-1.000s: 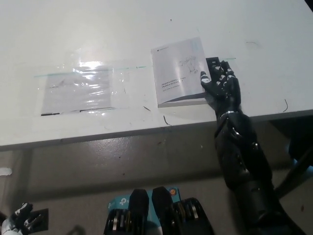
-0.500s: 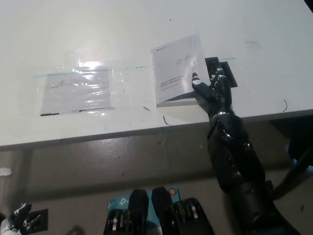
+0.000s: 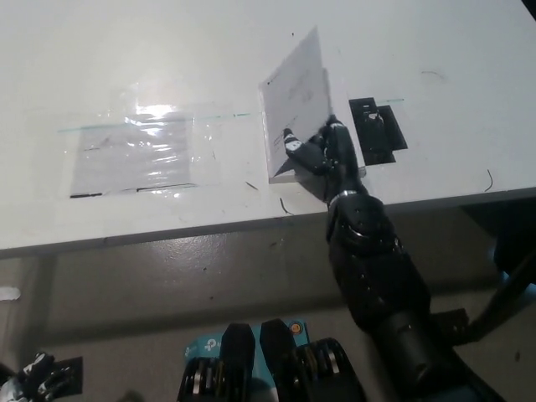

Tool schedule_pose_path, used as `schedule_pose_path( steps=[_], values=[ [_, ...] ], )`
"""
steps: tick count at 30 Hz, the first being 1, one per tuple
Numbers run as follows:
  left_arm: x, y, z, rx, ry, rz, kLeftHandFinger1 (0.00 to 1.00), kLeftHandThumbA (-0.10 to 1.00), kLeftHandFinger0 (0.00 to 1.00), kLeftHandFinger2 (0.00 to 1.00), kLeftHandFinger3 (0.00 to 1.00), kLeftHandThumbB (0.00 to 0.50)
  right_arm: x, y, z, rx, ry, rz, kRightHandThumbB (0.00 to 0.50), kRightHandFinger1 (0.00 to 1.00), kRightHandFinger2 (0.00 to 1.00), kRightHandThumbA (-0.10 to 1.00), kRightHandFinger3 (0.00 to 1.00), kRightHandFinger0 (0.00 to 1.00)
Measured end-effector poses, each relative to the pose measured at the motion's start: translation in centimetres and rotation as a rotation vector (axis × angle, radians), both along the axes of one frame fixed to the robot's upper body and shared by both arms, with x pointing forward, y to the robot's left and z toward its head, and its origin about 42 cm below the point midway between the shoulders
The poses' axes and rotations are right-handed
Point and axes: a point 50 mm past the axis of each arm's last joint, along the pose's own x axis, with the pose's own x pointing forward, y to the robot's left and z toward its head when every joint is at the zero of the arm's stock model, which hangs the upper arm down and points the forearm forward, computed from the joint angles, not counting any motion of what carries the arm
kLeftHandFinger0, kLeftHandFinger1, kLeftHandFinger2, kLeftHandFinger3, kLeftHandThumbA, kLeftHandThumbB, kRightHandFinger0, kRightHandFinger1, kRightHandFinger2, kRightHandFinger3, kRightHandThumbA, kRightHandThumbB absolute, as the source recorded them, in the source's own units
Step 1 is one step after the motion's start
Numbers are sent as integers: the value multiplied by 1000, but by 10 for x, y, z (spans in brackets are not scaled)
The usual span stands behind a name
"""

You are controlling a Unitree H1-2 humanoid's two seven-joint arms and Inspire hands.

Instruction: The robot uses its right hand to slide under the cover of the book kept in the middle of the desk and open it

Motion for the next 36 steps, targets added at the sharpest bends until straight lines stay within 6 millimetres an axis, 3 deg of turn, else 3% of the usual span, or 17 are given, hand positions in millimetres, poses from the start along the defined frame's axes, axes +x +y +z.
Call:
schedule_pose_path(
  steps=[3,5,7,10,13,16,17,18,21,23,27,30,33,36],
  values=[
    [-6,1,-2,2,8,-4,598,830,633,713,730,43,4,4,15,-33,-33,23,122,673,753,572,853,414],
    [-9,1,-4,1,15,-3,595,815,600,724,715,32,7,6,23,-55,-48,35,133,674,750,591,871,403],
    [-10,1,-5,2,18,-3,615,874,583,752,756,32,8,9,29,-80,-60,47,128,694,758,577,884,439],
    [-9,1,-4,4,20,-6,544,819,453,674,682,38,9,17,36,-143,-80,88,113,676,755,573,891,435],
    [-9,1,-4,6,22,-4,479,786,301,636,663,36,8,24,35,-228,-102,133,143,641,722,603,827,404],
    [-9,1,-4,7,24,-4,529,808,410,679,681,10,8,29,30,-303,-109,171,147,624,700,613,807,411],
    [-9,1,-4,8,23,-5,500,757,335,646,650,29,8,30,29,-321,-108,179,153,594,685,597,787,387],
    [-9,1,-4,8,24,-5,518,788,415,651,672,28,8,31,27,-337,-105,185,158,612,694,593,795,401],
    [-7,1,-3,13,24,-9,551,772,526,673,710,30,8,34,20,-363,-91,195,142,649,691,588,811,464],
    [-5,1,-2,13,22,-11,531,754,442,663,688,39,6,38,13,-373,-78,205,137,648,701,594,819,457],
    [3,-1,2,13,15,-18,519,755,444,632,649,41,1,47,2,-383,-55,226,121,629,695,579,838,451],
    [11,-3,6,24,8,-26,538,721,606,643,684,56,-2,54,-7,-387,-38,241,128,658,727,622,880,460],
    [14,-4,8,27,5,-29,530,708,620,661,712,108,-6,60,-16,-402,-33,257,131,603,690,634,835,423],
    [16,-6,8,22,9,-31,555,694,612,665,715,103,-7,62,-19,-419,-46,268,107,538,644,654,832,411]
  ],
)
